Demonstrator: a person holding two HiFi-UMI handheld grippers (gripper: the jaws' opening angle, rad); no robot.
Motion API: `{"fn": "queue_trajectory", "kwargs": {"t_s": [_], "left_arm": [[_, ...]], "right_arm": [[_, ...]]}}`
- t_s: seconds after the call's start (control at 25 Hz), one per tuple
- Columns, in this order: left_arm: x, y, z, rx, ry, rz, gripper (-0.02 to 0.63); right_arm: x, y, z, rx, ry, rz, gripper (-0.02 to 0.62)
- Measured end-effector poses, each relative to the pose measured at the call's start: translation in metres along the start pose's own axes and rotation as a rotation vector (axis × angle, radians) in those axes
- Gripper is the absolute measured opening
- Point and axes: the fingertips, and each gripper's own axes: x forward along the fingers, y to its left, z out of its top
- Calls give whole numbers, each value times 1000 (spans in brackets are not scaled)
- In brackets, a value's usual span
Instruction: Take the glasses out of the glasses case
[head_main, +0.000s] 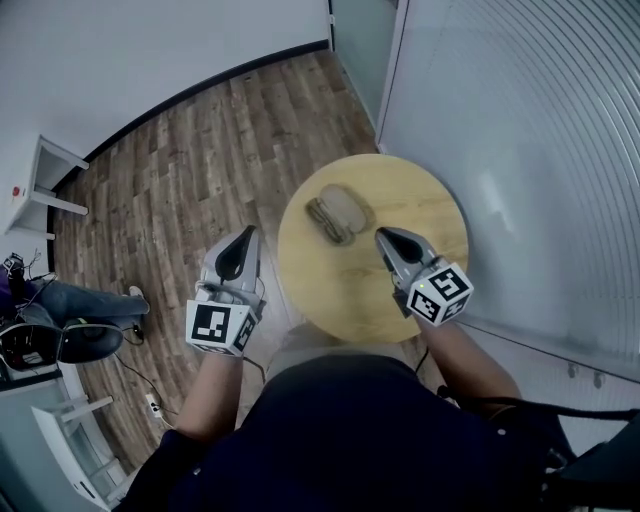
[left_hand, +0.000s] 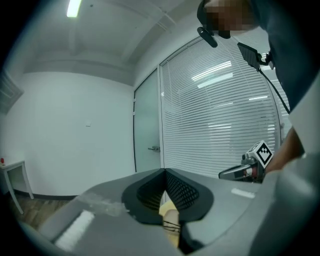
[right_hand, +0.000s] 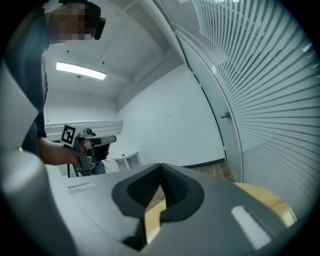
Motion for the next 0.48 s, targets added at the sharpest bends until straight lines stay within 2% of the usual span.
{"fn": "queue_trajectory", "kwargs": {"t_s": [0.24, 0.4, 0.48], "left_arm": [[16, 19, -20, -21, 19, -42, 6], [25, 20, -39, 3, 13, -89, 6], [32, 28, -55, 3, 18, -89, 6]], "right_arm": [[20, -7, 3, -10, -6, -55, 9], [27, -9, -5, -35, -1, -77, 9], [34, -13, -15, -33, 8, -86, 9]]}}
